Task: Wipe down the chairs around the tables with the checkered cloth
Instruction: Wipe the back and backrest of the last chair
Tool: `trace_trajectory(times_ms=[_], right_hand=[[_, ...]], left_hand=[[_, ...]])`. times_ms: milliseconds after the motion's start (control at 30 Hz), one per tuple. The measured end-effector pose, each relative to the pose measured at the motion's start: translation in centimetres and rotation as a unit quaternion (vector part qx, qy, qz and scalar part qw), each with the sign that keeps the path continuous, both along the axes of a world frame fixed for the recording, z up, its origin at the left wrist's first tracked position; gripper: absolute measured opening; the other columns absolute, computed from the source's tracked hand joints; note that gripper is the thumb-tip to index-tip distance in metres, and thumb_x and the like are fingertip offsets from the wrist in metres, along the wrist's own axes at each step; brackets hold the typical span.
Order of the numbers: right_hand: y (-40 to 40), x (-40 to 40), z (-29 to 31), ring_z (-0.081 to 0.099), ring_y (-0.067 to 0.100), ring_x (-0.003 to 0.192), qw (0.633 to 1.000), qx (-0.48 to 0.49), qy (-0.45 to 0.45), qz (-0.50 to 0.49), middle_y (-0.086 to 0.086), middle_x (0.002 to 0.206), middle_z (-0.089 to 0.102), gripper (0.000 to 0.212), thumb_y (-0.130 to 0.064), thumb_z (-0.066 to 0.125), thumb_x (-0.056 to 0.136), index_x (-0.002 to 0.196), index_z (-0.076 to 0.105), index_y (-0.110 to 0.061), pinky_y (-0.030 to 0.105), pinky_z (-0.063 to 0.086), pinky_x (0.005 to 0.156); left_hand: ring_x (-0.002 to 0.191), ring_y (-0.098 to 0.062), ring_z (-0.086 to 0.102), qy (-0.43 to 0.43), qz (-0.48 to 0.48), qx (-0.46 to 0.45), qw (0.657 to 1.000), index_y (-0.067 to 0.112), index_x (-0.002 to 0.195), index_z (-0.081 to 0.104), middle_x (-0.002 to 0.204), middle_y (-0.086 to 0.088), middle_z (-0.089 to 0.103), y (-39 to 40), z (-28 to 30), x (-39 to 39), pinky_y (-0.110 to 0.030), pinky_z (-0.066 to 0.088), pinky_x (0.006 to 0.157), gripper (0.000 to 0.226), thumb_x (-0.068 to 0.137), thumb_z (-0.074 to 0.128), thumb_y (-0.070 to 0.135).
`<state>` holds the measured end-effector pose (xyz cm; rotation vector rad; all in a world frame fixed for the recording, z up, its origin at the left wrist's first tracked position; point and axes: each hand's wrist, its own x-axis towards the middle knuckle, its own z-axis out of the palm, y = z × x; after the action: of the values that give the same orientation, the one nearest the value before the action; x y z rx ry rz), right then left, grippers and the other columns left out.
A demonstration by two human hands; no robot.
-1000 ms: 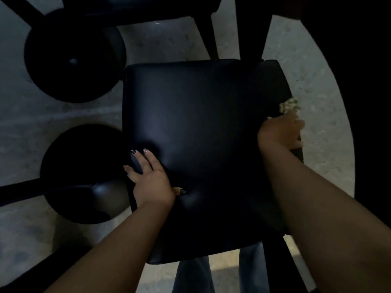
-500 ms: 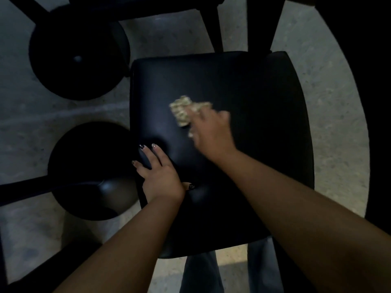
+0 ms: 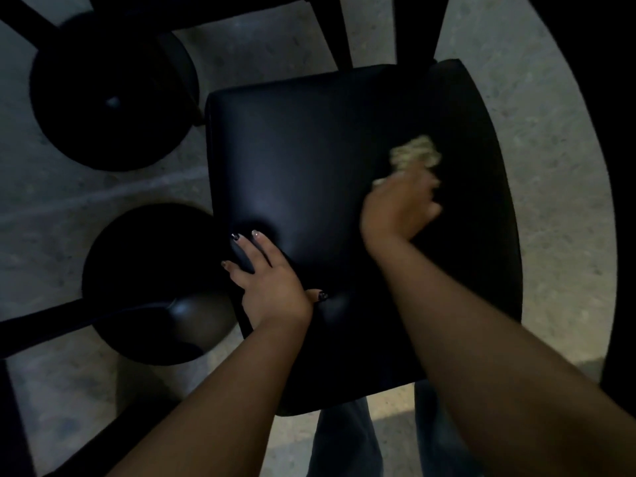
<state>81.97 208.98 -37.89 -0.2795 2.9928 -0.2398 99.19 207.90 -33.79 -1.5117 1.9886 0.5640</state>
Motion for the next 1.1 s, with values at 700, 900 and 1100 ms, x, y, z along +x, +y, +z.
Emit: trace_trajectory(times_ms=[700, 900, 1100], right_hand=[[7.0, -3.6, 0.3, 0.053, 0.033, 0.108, 0.991, 0.000, -0.046, -0.125, 0.015, 0.133, 0.046, 0.052, -0.027, 0.056, 0.088, 0.137, 0.044, -0.017, 0.043, 0.031, 0.093], [4.0, 11.6, 1.8, 0.058, 0.029, 0.081, 0.971, -0.060, -0.055, 0.225, 0.011, 0.102, 0.062, 0.053, -0.024, 0.072, 0.070, 0.122, 0.062, -0.017, 0.035, 0.041, 0.070], [6.1, 9.4, 1.5, 0.058, 0.027, 0.072, 0.910, -0.063, -0.026, 0.409, 0.010, 0.093, 0.062, 0.047, -0.025, 0.054, 0.074, 0.119, 0.065, -0.020, 0.033, 0.038, 0.066]], left_hand=[[0.133, -0.038, 0.022, 0.011, -0.143, 0.079, 0.987, 0.026, 0.149, -0.024, 0.159, -0.002, -0.022, -3.3, 1.8, 4.3, -0.040, 0.032, 0.109, 0.141, 0.064, 0.087, 0.042], [0.133, -0.035, 0.025, 0.067, -0.119, 0.035, 0.990, 0.026, 0.153, -0.013, 0.162, -0.002, -0.013, -2.7, 1.0, 5.5, -0.035, 0.025, 0.109, 0.135, 0.064, 0.088, 0.037], [0.127, -0.040, 0.027, 0.064, -0.121, 0.032, 0.990, 0.027, 0.153, -0.013, 0.162, 0.000, -0.014, -2.9, 1.1, 5.5, -0.043, 0.037, 0.102, 0.140, 0.058, 0.090, 0.041]])
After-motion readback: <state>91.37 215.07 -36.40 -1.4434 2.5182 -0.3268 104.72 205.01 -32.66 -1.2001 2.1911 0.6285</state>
